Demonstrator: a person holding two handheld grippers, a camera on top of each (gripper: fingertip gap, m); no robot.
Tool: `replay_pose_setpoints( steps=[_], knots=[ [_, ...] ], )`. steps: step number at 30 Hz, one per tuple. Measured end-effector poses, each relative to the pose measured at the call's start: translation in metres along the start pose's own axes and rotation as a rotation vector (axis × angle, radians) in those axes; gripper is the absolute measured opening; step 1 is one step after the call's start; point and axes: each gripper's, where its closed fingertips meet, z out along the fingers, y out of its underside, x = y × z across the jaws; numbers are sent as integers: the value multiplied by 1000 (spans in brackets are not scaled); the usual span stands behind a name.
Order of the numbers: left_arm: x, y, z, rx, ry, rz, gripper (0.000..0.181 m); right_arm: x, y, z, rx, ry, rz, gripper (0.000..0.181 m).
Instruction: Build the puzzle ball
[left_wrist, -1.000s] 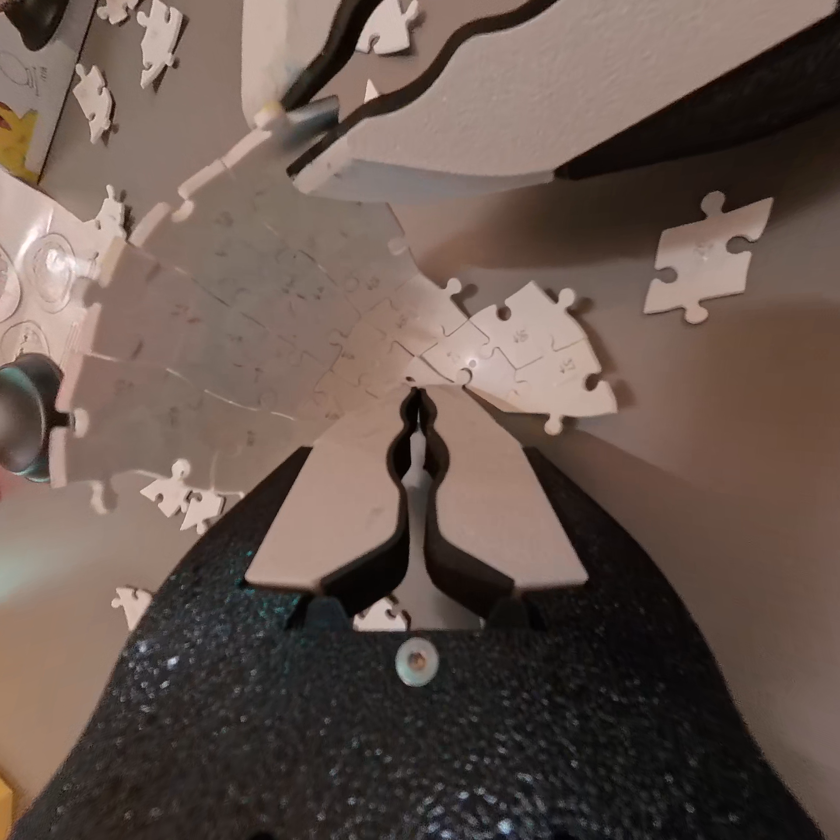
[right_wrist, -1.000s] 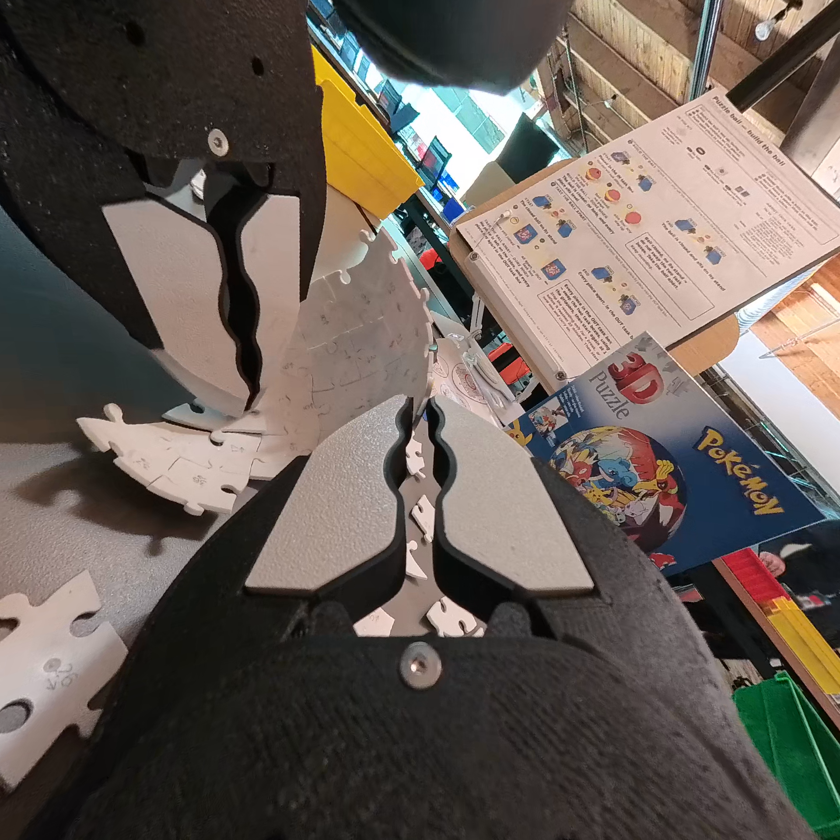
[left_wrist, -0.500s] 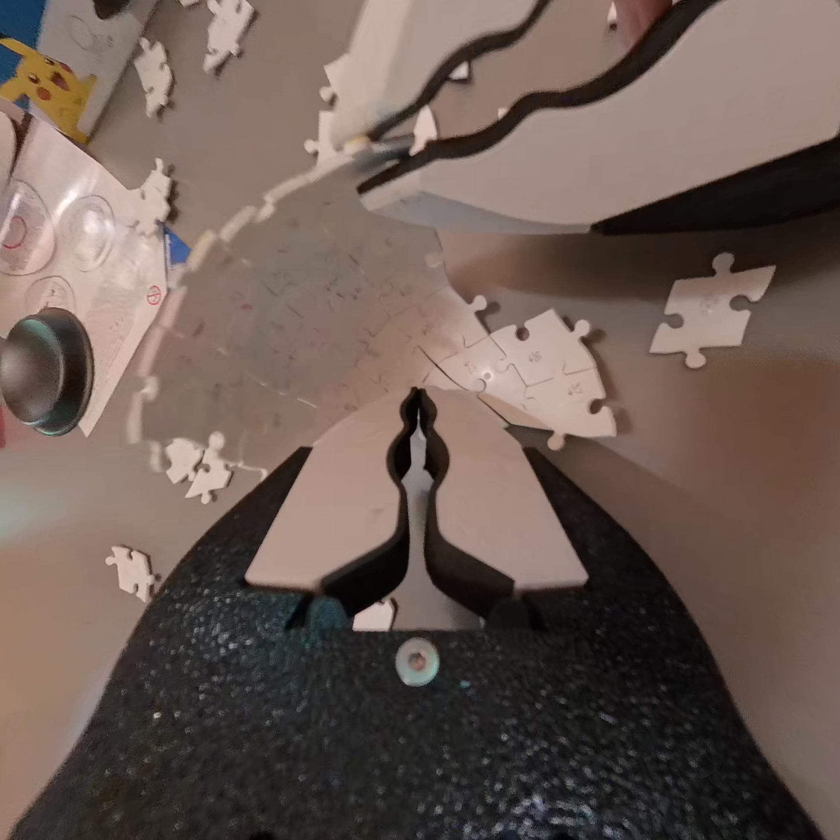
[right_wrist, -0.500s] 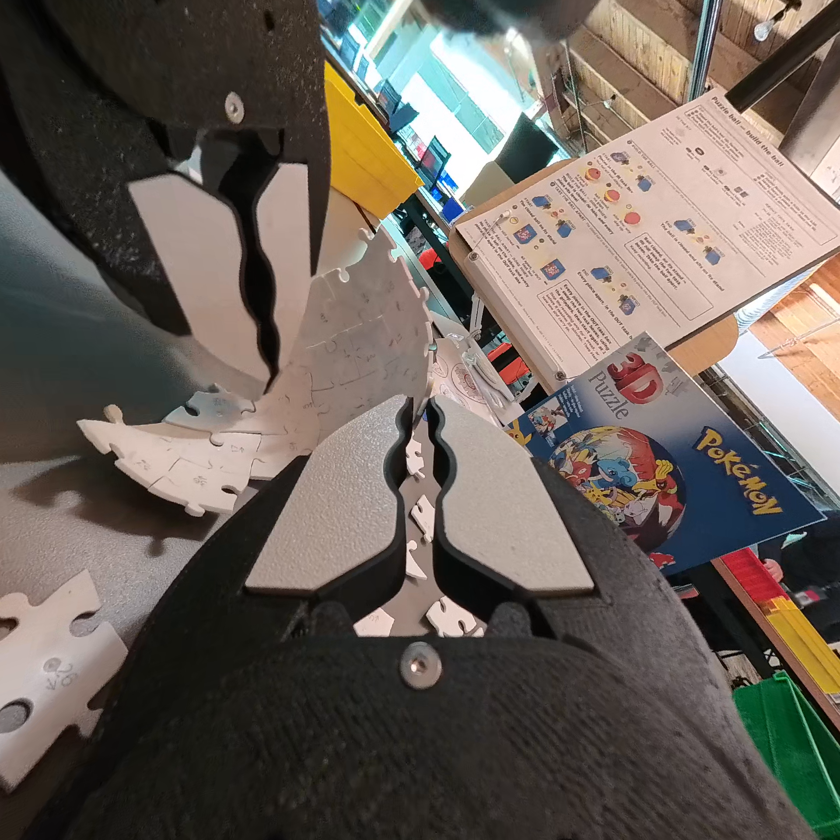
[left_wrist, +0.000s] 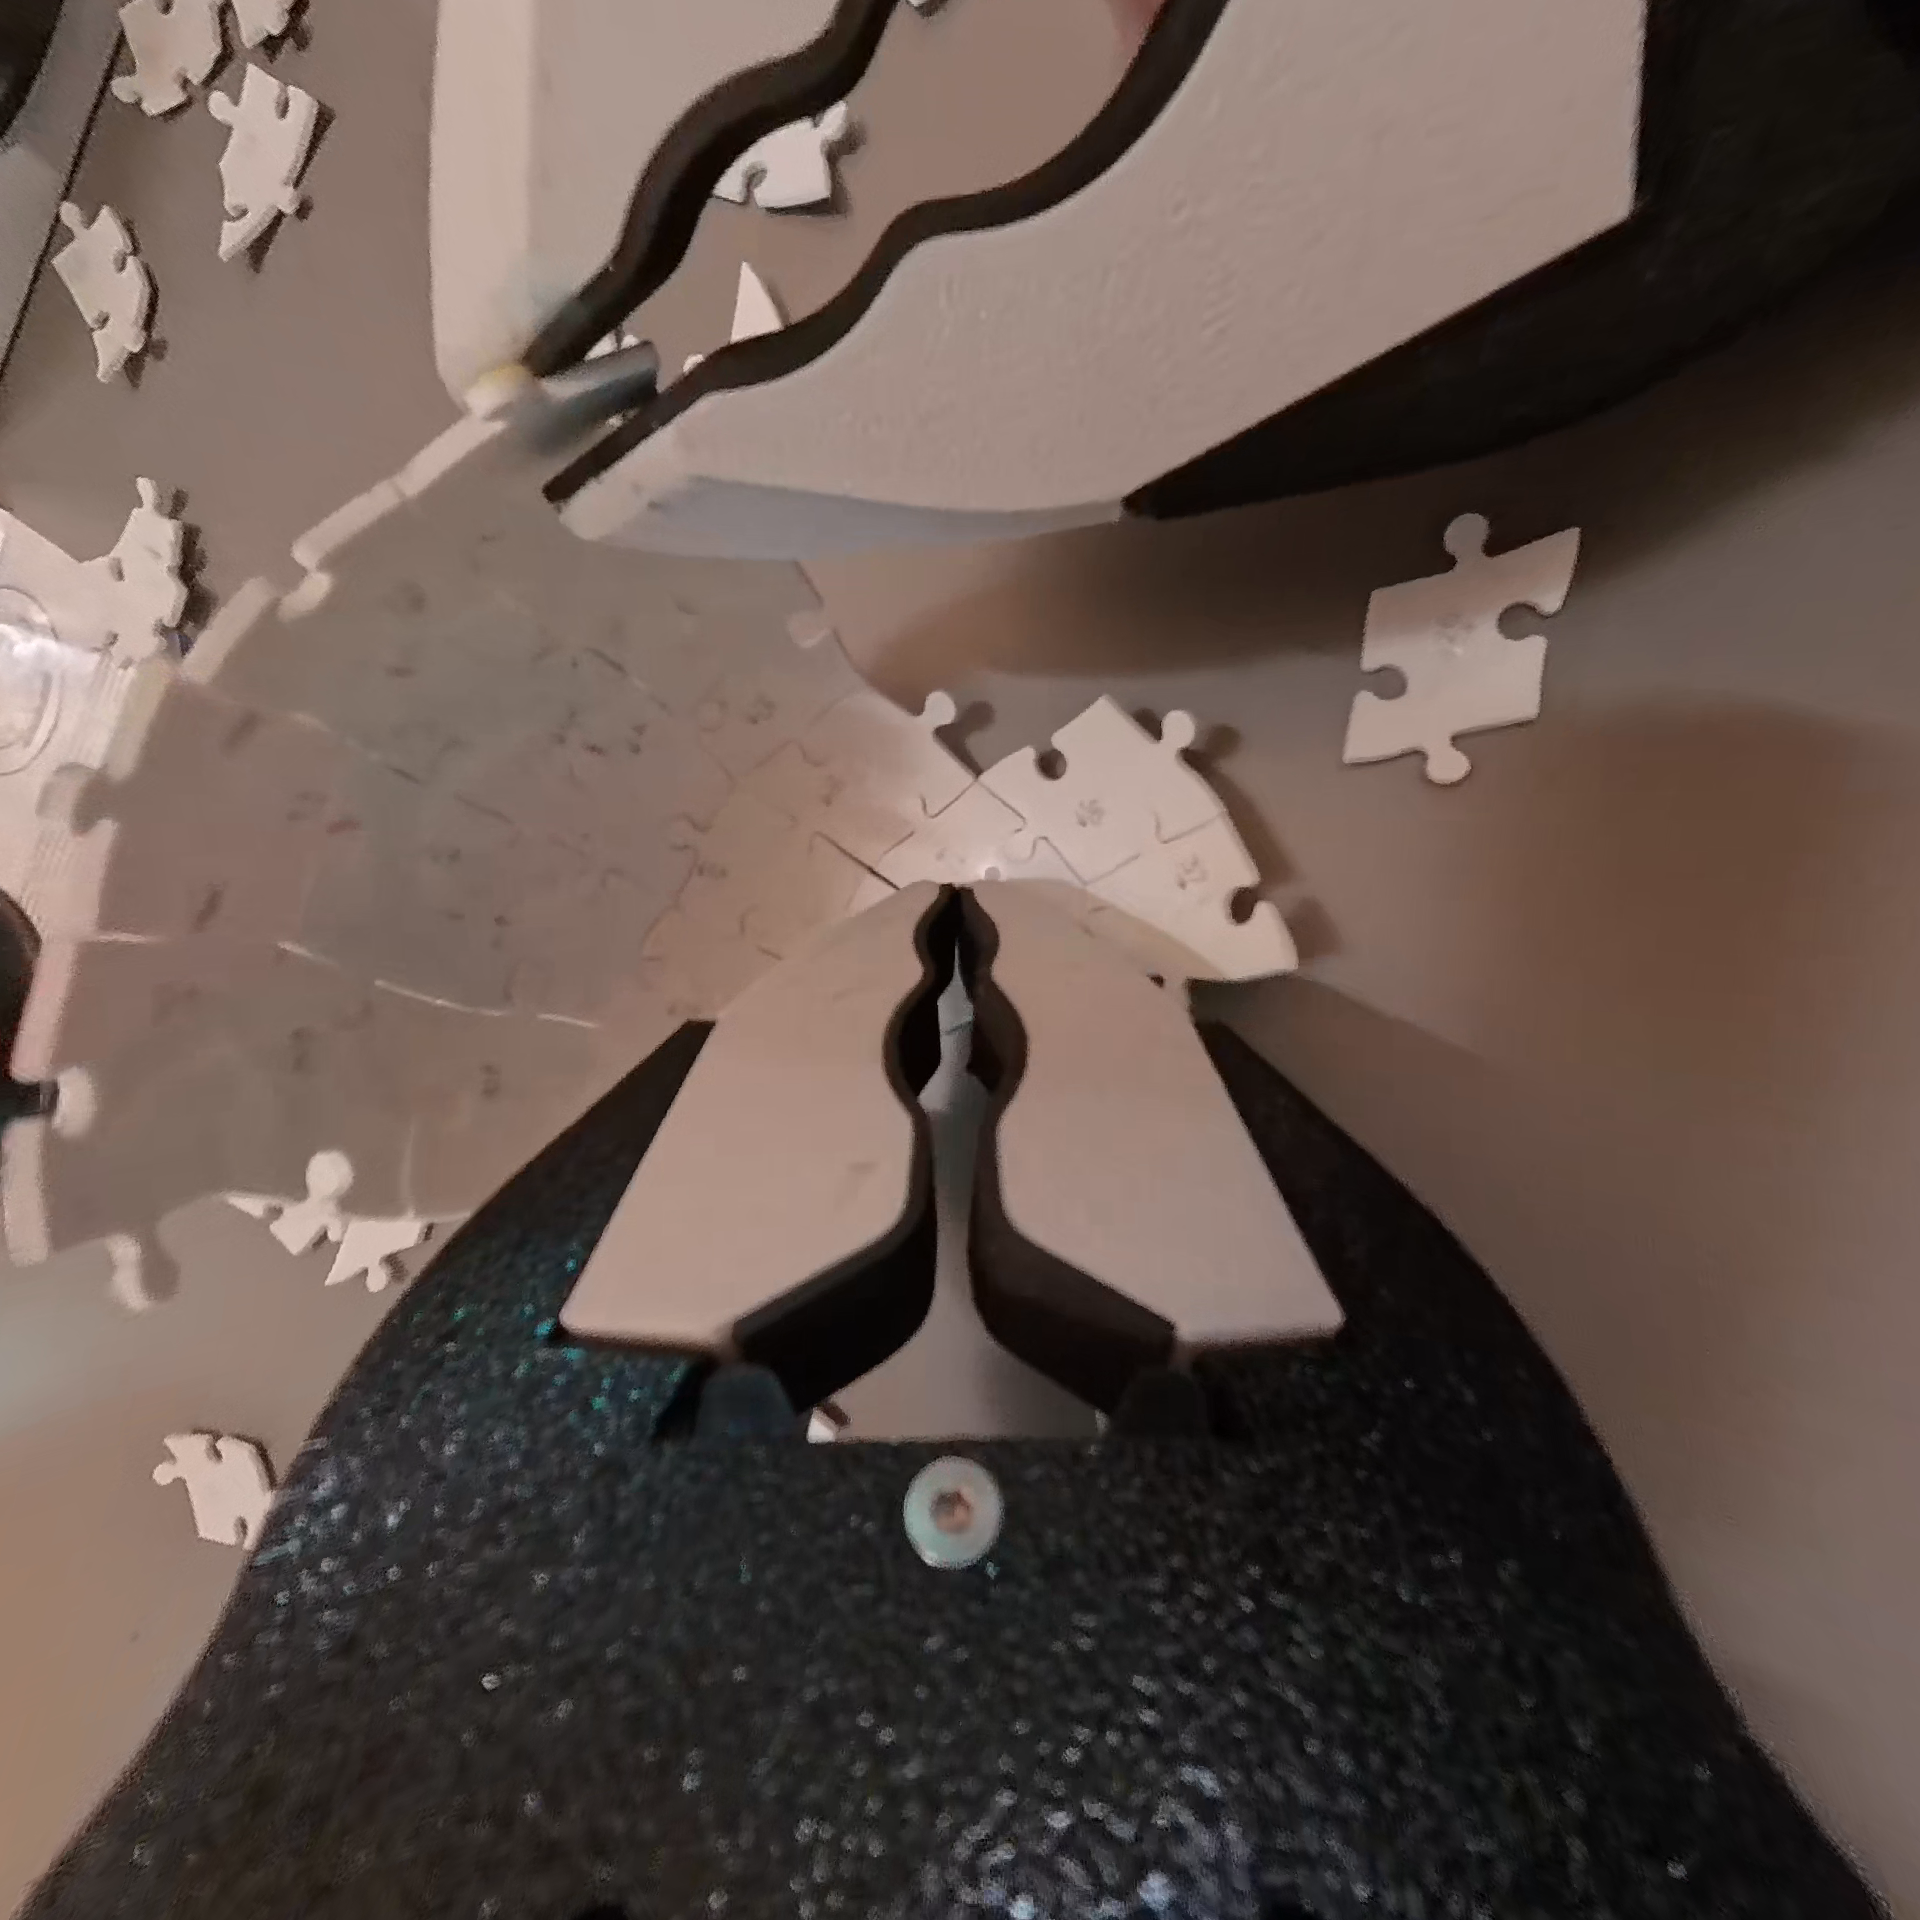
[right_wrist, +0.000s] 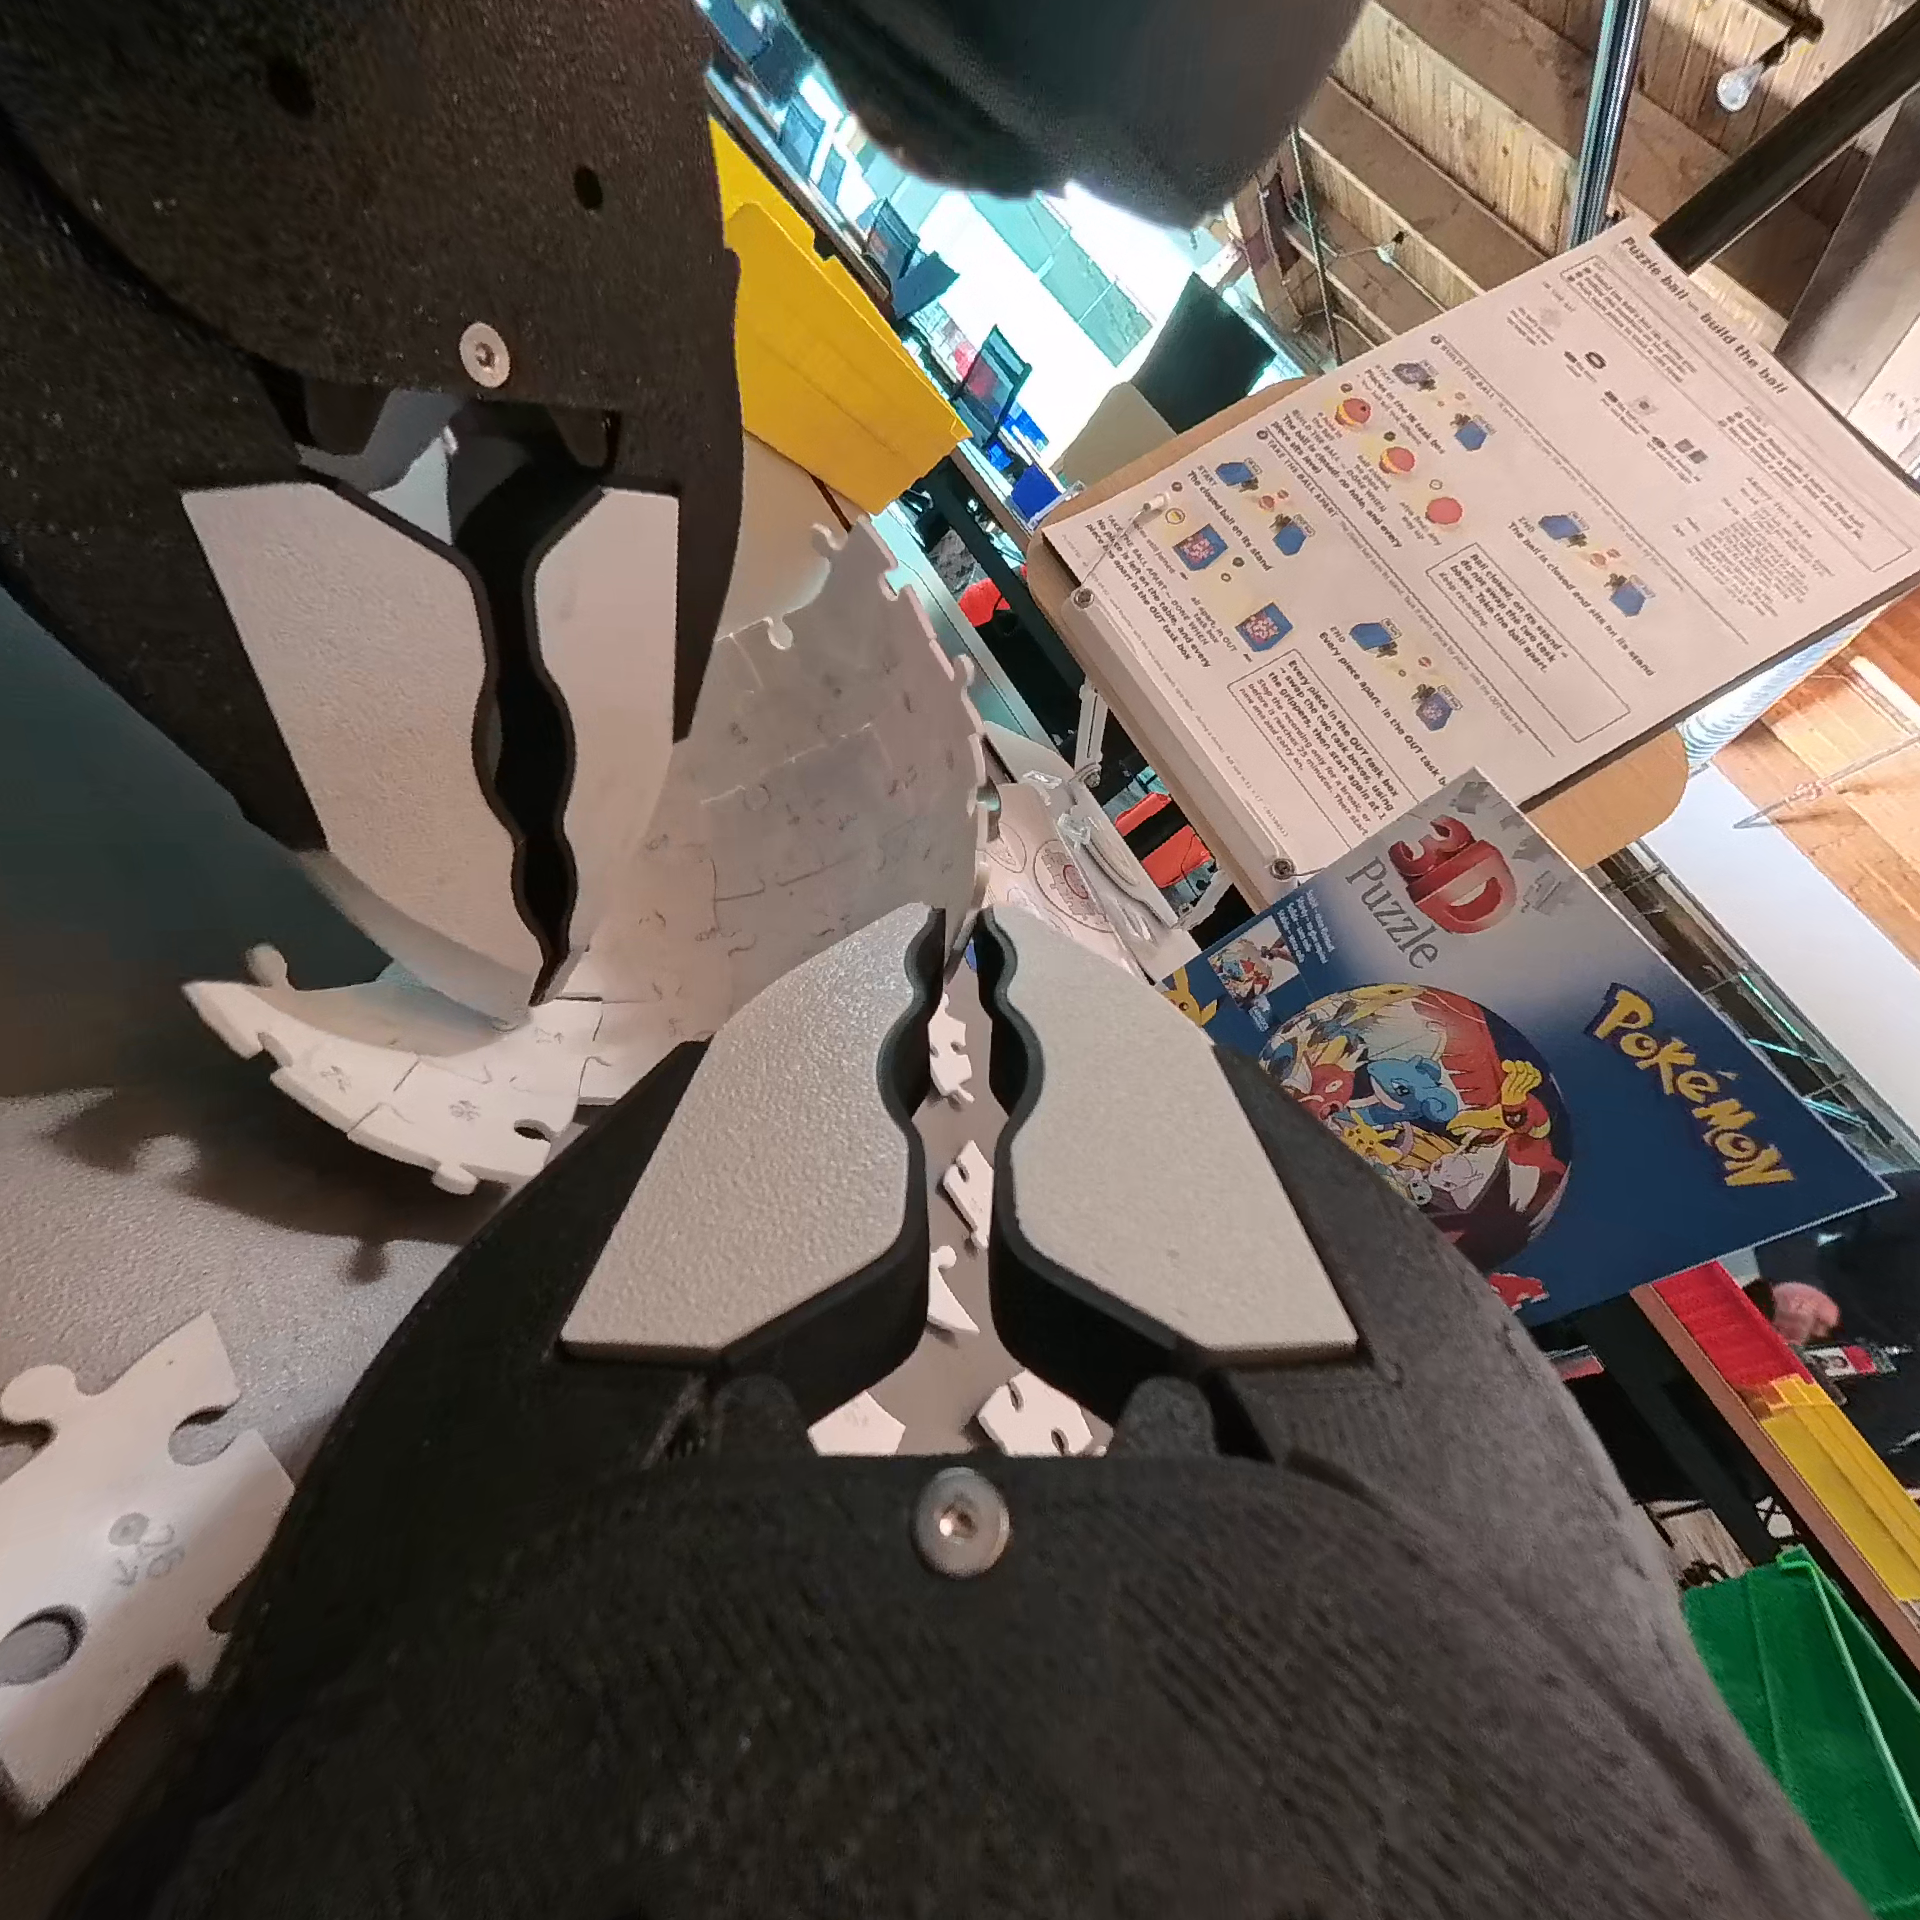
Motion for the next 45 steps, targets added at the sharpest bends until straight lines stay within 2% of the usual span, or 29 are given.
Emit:
replay_pose_setpoints(
  steps=[7,9,12,14,23,33,37,40,45],
  knots=[
    [0,0,0,-40,34,12,0,-1,-2,1,9,0,-2,5],
    [-6,2,-1,-35,-11,10,0,-1,-3,1,9,1,-5,5],
    [-20,1,-14,21,-77,-89,0,-1,-3,0,9,2,-11,5],
    [-25,6,-19,4,-103,-113,0,-1,-4,1,12,2,-13,5],
    [-17,8,0,-15,-136,-15,0,-3,-12,3,33,4,-31,4],
    [-17,6,2,24,-92,44,0,-3,-12,6,32,0,-7,4],
    [-20,6,-2,60,-124,19,0,-3,-12,5,36,4,-9,4],
    [-27,-2,-19,130,-173,-44,0,-2,-11,5,32,7,-11,4],
    [-27,2,-18,72,-197,14,0,-3,-12,5,36,6,-10,4]
  ],
)
